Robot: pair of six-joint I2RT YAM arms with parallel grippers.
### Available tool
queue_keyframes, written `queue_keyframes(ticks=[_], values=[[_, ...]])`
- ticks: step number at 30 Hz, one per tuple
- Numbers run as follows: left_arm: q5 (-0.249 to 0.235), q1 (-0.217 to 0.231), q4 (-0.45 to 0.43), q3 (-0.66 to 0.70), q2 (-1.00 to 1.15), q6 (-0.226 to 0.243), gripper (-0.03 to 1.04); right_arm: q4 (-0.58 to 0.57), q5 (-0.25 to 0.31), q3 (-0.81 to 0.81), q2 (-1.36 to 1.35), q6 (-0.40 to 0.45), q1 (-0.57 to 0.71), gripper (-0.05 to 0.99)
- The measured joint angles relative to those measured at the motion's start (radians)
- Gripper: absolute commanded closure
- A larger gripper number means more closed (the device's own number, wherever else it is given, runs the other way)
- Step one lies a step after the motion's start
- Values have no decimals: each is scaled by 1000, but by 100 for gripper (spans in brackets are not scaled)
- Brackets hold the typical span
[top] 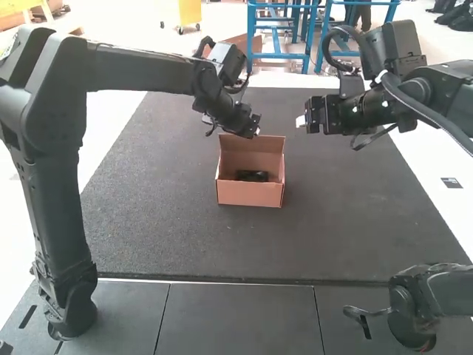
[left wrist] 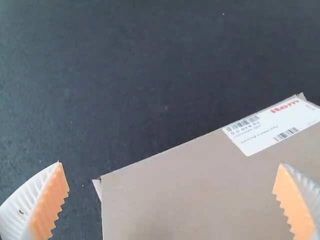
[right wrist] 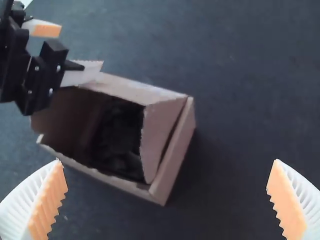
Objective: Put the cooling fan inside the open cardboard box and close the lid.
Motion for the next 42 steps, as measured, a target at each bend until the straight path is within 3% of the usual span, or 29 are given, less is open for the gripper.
queue_keyframes(ticks=[8, 21, 27, 31, 37, 42], values=[[20, -38, -63, -76, 0, -3, 4, -22, -10, 4, 0, 0, 0, 1], [16, -74, 69, -226, 0, -3, 4, -123, -26, 4, 0, -1, 0, 1], [16, -72, 61, -223, -11, -3, 4, -124, -29, 4, 0, -1, 0, 1], [23, -44, 31, -134, -18, -2, 4, -117, -30, 4, 0, -1, 0, 1], [45, 58, -31, 69, -130, -2, 4, -24, -29, 4, 0, 3, 0, 1], [84, 126, -54, 101, -248, -2, 4, 73, -29, 4, -7, 3, -11, 1]])
